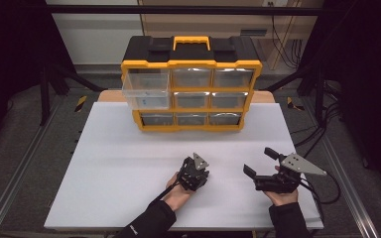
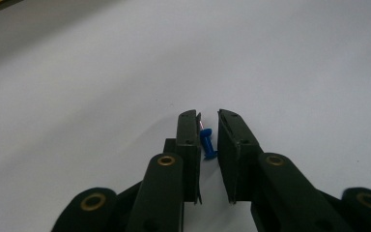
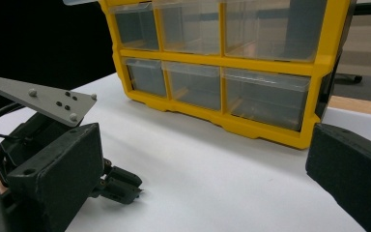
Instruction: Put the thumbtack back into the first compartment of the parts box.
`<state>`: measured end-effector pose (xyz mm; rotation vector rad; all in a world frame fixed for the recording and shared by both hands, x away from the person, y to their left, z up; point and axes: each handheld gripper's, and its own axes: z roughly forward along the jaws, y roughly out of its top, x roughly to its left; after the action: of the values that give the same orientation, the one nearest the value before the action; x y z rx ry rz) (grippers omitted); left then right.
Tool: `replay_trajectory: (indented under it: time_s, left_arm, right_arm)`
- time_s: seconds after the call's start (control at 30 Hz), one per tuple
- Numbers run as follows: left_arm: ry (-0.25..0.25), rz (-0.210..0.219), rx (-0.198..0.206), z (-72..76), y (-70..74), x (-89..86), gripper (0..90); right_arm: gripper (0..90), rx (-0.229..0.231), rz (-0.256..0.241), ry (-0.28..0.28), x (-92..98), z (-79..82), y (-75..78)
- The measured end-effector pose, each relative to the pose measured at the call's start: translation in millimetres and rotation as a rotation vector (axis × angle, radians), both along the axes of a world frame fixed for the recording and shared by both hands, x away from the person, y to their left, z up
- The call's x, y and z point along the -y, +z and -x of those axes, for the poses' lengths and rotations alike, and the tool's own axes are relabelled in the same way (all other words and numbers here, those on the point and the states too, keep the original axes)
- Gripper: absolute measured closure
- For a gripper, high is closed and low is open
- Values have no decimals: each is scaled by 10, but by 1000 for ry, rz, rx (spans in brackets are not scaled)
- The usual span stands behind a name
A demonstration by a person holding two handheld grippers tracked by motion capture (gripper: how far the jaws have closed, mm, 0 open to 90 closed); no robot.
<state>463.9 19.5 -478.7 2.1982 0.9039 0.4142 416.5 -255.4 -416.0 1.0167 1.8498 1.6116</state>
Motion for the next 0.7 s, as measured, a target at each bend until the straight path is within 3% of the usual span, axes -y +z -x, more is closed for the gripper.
replay_trajectory:
  time_s: [0.6,0.7]
  left_arm:
    - [-31,-28,-4,-14,14,-16,842]
    - [-25,-12,-4,-10,8,-8,845]
  right_arm:
    - [5,3,-3,7,-2,-3,-4]
    - [5,1,-1,5,-1,0,-2]
